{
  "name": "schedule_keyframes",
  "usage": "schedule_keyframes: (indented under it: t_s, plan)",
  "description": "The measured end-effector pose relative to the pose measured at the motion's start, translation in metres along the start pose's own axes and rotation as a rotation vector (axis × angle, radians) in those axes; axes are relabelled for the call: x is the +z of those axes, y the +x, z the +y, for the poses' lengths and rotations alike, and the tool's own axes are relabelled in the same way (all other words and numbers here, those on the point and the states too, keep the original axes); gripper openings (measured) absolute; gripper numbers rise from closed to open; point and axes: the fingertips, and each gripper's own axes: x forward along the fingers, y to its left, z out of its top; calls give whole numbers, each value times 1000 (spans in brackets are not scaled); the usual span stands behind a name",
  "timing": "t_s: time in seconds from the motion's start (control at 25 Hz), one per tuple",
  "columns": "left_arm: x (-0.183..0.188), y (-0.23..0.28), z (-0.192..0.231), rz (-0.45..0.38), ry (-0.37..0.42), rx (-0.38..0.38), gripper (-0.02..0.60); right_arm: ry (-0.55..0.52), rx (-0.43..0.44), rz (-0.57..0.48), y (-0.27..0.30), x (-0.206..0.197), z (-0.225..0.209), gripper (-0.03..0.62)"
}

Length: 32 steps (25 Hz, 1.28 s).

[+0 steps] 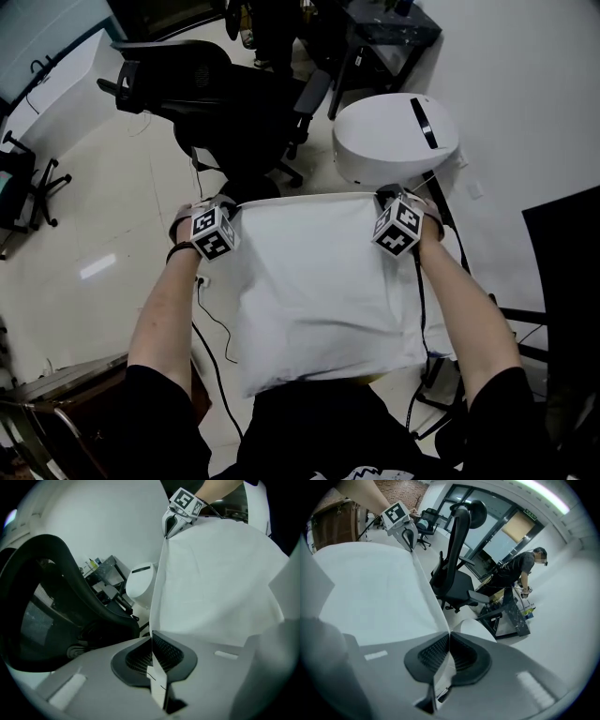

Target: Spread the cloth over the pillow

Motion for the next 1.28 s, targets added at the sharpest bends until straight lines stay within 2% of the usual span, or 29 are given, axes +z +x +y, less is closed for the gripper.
schedule_keyframes:
  t_s: [0.36,0.48,0.56,0.72,0.88,1.12,1.28]
  plan:
    - [-20,44,-44,92,-48,-148,14,30,141,75,28,-18,31,33]
    - [-24,47,-51,112,-53,-169,51,89,140,24,17,-12,21,114]
    - [-27,44,-49,115,-53,-165,83,131,130,-36,0,-5,11,129]
    - [-21,20,-26,87,-51,-95,124,194,94,-172,-52,4,-12,149]
    - [16,-19,-2,4,-14,9,135,266,77,-283,-113,-4,-21,158]
    - [86,-84,-3,-115,66,155,135,325,37,-374,-196,-39,-16,166]
    - [111,-110,-18,-135,79,189,135,379,-28,-390,-239,-75,-21,166]
